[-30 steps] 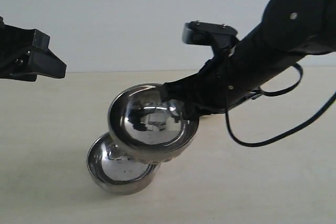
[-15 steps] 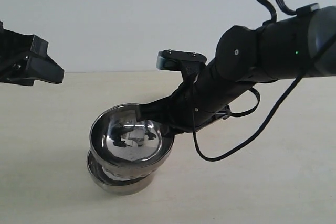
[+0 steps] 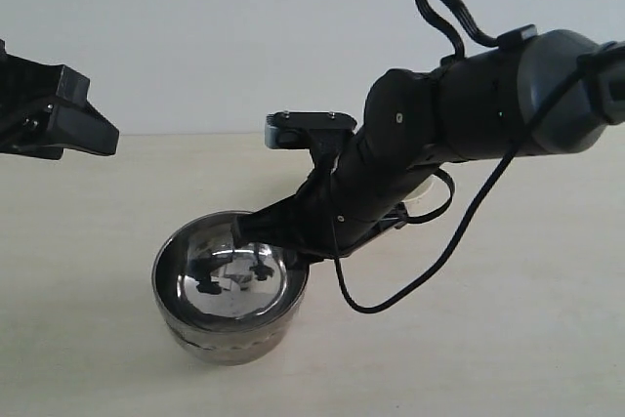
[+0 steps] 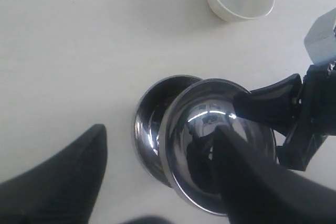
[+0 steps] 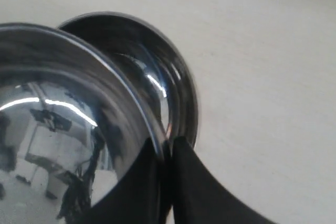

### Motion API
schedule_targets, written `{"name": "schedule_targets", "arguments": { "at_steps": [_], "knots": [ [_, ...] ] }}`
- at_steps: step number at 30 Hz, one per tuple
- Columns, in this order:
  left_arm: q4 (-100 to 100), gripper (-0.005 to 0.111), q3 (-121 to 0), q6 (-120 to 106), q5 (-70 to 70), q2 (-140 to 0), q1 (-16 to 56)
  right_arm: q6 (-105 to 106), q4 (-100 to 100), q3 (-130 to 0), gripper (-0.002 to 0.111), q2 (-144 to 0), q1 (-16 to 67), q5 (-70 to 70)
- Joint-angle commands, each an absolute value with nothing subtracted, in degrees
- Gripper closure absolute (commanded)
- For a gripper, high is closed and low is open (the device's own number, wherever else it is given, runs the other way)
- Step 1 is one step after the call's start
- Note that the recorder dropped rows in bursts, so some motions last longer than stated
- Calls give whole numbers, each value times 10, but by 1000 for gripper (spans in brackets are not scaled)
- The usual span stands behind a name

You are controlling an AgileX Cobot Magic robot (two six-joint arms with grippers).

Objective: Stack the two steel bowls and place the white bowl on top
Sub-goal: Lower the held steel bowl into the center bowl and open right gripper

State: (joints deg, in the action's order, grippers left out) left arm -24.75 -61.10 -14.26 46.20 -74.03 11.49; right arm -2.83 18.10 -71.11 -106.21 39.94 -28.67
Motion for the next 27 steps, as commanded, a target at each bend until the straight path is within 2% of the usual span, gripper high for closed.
{"name": "schedule_targets", "arguments": {
  "at_steps": [1, 12, 14, 17, 19, 24, 27],
  "knots": [
    [-244, 51, -612, -141, 460, -735, 115, -94, 107, -716, 108, -1060, 398, -283],
    [-244, 51, -612, -146, 460, -735, 115, -97, 105, -716, 107, -1060, 398, -268],
    [-244, 51, -612, -146, 460, -735, 115, -95, 105, -716, 98, -1060, 399, -268],
    [-244, 51, -612, -146, 460, -735, 115, -90, 113, -716, 77, -1060, 399, -264],
    [-244, 51, -612, -146, 460, -735, 115, -84, 116, -716, 67, -1060, 399, -263],
    [-244, 51, -612, -146, 456, -735, 115, -75, 117, -716, 70, -1060, 399, -266],
    [-244, 51, -612, -150, 453, -735, 115, -69, 117, -716, 86, -1058, 399, -273]
  ]
}}
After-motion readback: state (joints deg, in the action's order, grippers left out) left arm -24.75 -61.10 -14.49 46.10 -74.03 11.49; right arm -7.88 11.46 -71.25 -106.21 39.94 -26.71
